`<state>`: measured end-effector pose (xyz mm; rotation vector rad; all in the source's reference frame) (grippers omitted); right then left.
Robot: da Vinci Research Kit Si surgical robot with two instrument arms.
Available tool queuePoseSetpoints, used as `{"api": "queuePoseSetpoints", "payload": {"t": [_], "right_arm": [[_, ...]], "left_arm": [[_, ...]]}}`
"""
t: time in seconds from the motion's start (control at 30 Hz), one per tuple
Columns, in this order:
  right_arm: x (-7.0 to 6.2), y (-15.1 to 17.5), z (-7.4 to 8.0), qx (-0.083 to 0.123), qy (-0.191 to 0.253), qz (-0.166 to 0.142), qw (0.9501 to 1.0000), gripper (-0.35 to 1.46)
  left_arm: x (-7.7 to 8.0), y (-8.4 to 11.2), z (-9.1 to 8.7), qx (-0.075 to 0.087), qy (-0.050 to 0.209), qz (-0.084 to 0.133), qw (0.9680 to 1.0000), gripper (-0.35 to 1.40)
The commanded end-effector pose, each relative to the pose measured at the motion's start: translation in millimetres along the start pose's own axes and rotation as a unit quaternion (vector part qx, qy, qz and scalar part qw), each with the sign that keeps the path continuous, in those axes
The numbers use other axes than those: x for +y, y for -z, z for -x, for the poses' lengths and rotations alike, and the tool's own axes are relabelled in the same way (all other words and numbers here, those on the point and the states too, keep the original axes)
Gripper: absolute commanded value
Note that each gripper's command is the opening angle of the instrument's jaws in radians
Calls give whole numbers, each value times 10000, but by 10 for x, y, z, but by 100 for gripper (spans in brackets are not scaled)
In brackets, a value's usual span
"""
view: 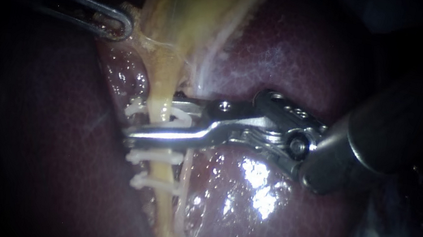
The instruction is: Clipping third clip left tube
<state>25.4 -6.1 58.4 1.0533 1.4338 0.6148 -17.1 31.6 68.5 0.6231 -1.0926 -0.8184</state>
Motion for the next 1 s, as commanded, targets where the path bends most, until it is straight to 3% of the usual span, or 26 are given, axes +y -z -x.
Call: {"api": "queuePoseSetpoints", "payload": {"t": [0.03,0.17,0.37,0.67,1.0], "right_arm": [[1,2,0,1,-1,19,10000,39],[3,8,1,11,-1,42,10000,18],[3,14,0,0,-66,15,10000,-33],[0,13,1,-170,-310,3,9994,-35],[3,14,3,-175,-363,1,9992,-35]], "left_arm": [[0,0,0,0,0,0,10000,-35],[0,-1,0,-1,-1,2,10000,-35],[0,-1,-1,-2,-4,5,10000,-35],[0,-2,-2,-2,-6,5,10000,-35],[1,-1,-2,-1,-6,4,10000,-35]]}}
